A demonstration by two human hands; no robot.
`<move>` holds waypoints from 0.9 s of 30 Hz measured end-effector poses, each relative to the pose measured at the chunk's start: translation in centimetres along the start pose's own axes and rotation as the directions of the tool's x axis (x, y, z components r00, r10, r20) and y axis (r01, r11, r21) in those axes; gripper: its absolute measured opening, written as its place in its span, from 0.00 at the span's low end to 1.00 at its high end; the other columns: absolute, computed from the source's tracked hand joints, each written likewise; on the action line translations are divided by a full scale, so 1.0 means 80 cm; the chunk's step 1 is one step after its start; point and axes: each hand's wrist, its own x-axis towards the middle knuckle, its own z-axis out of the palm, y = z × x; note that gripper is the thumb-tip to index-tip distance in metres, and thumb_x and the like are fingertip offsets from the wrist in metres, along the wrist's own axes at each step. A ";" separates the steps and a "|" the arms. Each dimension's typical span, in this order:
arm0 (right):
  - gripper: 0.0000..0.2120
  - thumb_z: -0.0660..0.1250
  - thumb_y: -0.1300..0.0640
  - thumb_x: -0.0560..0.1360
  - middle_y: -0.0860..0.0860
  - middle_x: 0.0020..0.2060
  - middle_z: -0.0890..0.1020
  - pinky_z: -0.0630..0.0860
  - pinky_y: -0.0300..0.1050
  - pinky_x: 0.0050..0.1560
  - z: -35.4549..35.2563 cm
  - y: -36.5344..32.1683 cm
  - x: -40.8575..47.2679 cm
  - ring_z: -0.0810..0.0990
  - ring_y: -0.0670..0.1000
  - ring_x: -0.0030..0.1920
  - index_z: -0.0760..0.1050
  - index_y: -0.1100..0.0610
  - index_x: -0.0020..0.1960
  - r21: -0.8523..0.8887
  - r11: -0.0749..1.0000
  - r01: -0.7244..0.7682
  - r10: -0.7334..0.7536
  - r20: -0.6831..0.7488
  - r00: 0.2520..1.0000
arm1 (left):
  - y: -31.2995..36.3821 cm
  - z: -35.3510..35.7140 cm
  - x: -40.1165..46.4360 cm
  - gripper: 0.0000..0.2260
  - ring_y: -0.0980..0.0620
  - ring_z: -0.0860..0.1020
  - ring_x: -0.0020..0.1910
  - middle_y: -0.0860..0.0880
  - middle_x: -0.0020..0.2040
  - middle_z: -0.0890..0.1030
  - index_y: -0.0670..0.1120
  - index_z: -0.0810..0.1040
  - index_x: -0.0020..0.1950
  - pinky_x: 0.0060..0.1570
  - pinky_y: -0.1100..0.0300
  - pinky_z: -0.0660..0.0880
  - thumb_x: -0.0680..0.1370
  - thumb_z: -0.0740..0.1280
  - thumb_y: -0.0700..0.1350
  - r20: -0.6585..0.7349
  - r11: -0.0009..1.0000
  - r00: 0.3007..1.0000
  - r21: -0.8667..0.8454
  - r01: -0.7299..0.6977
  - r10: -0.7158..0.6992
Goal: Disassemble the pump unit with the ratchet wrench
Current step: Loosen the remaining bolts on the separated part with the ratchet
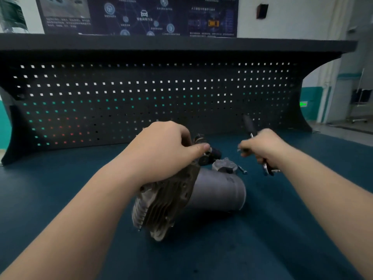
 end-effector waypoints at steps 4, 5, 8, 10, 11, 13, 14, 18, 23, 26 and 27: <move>0.05 0.69 0.61 0.72 0.55 0.30 0.83 0.62 0.35 0.22 0.013 0.069 0.035 0.66 0.50 0.20 0.78 0.64 0.41 -0.266 0.954 -0.141 0.148 0.006 0.989 | -0.016 -0.015 -0.001 0.16 0.65 0.79 0.43 0.63 0.41 0.82 0.57 0.82 0.44 0.48 0.58 0.78 0.69 0.62 0.64 0.163 0.993 0.981 -0.074 -0.093 0.104; 0.06 0.69 0.60 0.72 0.54 0.29 0.82 0.63 0.36 0.22 0.015 0.077 0.040 0.68 0.50 0.21 0.78 0.63 0.40 -0.298 0.944 -0.143 0.150 0.000 0.989 | -0.020 -0.019 -0.001 0.16 0.68 0.79 0.45 0.65 0.43 0.82 0.59 0.82 0.47 0.50 0.59 0.78 0.69 0.63 0.65 0.206 0.989 0.971 -0.105 -0.103 0.123; 0.09 0.71 0.57 0.72 0.50 0.26 0.80 0.63 0.35 0.21 0.021 0.078 0.052 0.69 0.49 0.21 0.77 0.61 0.37 -0.332 0.934 -0.129 0.134 -0.010 0.991 | -0.030 -0.026 -0.002 0.19 0.70 0.77 0.52 0.71 0.50 0.80 0.68 0.77 0.53 0.57 0.61 0.75 0.64 0.63 0.68 0.324 0.981 0.936 -0.178 -0.083 0.138; 0.09 0.71 0.56 0.72 0.50 0.27 0.81 0.62 0.34 0.21 0.028 0.072 0.058 0.68 0.48 0.20 0.76 0.61 0.38 -0.335 0.935 -0.113 0.124 0.010 0.992 | -0.031 -0.026 -0.001 0.21 0.71 0.75 0.55 0.73 0.53 0.77 0.72 0.74 0.55 0.59 0.62 0.73 0.62 0.63 0.69 0.358 0.986 0.924 -0.141 -0.090 0.135; 0.10 0.71 0.56 0.73 0.50 0.28 0.81 0.62 0.34 0.21 0.032 0.070 0.060 0.68 0.48 0.20 0.76 0.61 0.38 -0.335 0.937 -0.104 0.117 0.021 0.993 | -0.031 -0.025 0.000 0.21 0.72 0.74 0.56 0.74 0.54 0.76 0.74 0.72 0.55 0.60 0.63 0.73 0.62 0.63 0.69 0.357 0.989 0.924 -0.099 -0.112 0.140; 0.11 0.72 0.54 0.73 0.51 0.30 0.82 0.62 0.34 0.20 0.038 0.067 0.063 0.69 0.47 0.21 0.75 0.60 0.38 -0.350 0.933 -0.087 0.108 0.039 0.993 | -0.028 -0.024 0.001 0.19 0.71 0.73 0.57 0.75 0.55 0.75 0.76 0.71 0.54 0.61 0.64 0.71 0.63 0.61 0.70 0.343 0.988 0.927 -0.029 -0.154 0.154; 0.13 0.73 0.53 0.73 0.51 0.30 0.82 0.62 0.35 0.20 0.039 0.067 0.063 0.70 0.48 0.21 0.75 0.60 0.38 -0.363 0.928 -0.082 0.105 0.044 0.993 | -0.027 -0.024 0.000 0.19 0.71 0.73 0.58 0.75 0.56 0.75 0.76 0.70 0.54 0.61 0.64 0.71 0.64 0.61 0.70 0.338 0.987 0.928 -0.021 -0.158 0.155; 0.17 0.70 0.48 0.74 0.54 0.30 0.74 0.63 0.40 0.25 0.035 0.060 0.057 0.69 0.53 0.25 0.72 0.62 0.41 -0.266 0.959 -0.097 0.090 -0.040 0.995 | -0.025 -0.025 0.000 0.17 0.69 0.73 0.57 0.73 0.55 0.76 0.75 0.72 0.54 0.59 0.67 0.70 0.66 0.62 0.69 0.325 0.992 0.937 -0.034 -0.121 0.126; 0.16 0.65 0.52 0.79 0.54 0.25 0.74 0.65 0.37 0.19 0.008 0.018 0.008 0.70 0.47 0.19 0.71 0.61 0.37 0.628 0.774 -0.073 0.058 0.045 0.997 | -0.013 -0.024 -0.005 0.16 0.67 0.75 0.52 0.71 0.50 0.79 0.69 0.78 0.53 0.48 0.73 0.69 0.67 0.65 0.68 0.284 1.000 0.958 -0.008 -0.030 0.031; 0.21 0.62 0.43 0.78 0.52 0.27 0.81 0.70 0.40 0.26 -0.006 -0.004 -0.038 0.76 0.46 0.24 0.76 0.58 0.36 0.717 0.695 -0.056 -0.022 0.099 0.995 | 0.005 -0.018 -0.014 0.16 0.59 0.77 0.49 0.63 0.49 0.82 0.63 0.80 0.52 0.42 0.69 0.70 0.69 0.63 0.66 0.180 0.993 0.982 0.110 0.037 -0.056; 0.24 0.60 0.40 0.78 0.51 0.27 0.80 0.66 0.39 0.25 -0.006 -0.006 -0.050 0.74 0.46 0.23 0.77 0.58 0.36 0.694 0.719 -0.022 -0.042 0.074 0.996 | 0.012 -0.013 -0.017 0.16 0.55 0.77 0.48 0.60 0.48 0.82 0.60 0.81 0.51 0.43 0.65 0.72 0.70 0.62 0.65 0.133 0.983 0.987 0.169 0.069 -0.092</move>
